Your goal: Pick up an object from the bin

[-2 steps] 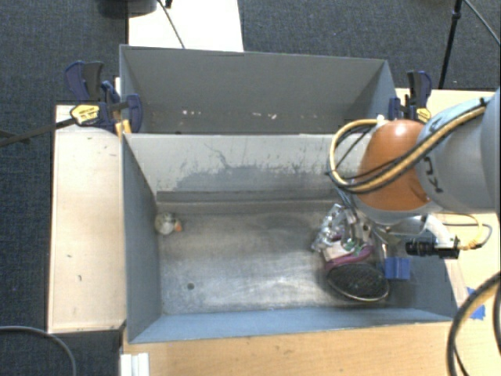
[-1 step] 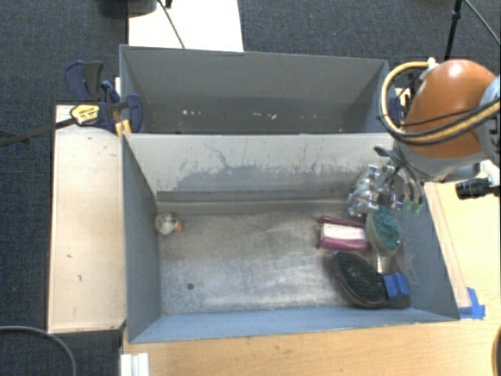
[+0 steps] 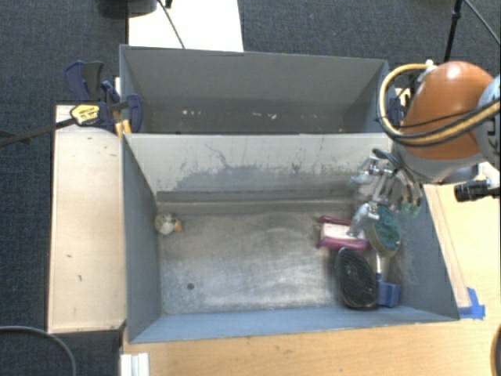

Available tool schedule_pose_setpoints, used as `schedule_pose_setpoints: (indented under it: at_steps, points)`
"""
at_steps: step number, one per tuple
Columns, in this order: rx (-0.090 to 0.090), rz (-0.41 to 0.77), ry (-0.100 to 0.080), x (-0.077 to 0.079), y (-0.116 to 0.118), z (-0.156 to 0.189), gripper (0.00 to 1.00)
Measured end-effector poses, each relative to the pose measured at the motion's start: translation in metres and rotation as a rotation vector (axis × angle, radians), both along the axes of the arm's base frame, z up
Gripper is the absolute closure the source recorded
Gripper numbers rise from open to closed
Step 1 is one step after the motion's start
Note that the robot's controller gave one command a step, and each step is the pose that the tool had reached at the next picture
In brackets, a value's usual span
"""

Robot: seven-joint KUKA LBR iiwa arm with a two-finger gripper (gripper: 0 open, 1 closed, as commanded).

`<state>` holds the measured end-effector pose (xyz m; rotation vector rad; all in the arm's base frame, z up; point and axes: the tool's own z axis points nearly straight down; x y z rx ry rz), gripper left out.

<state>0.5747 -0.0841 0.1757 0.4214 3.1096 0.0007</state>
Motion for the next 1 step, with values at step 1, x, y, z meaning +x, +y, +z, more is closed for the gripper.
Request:
schedule_pose_setpoints:
  at_steps: [1]
  points:
    - [-0.002, 0.233, -0.007, -0.0039, 0.0119, -0.1037, 0.0]
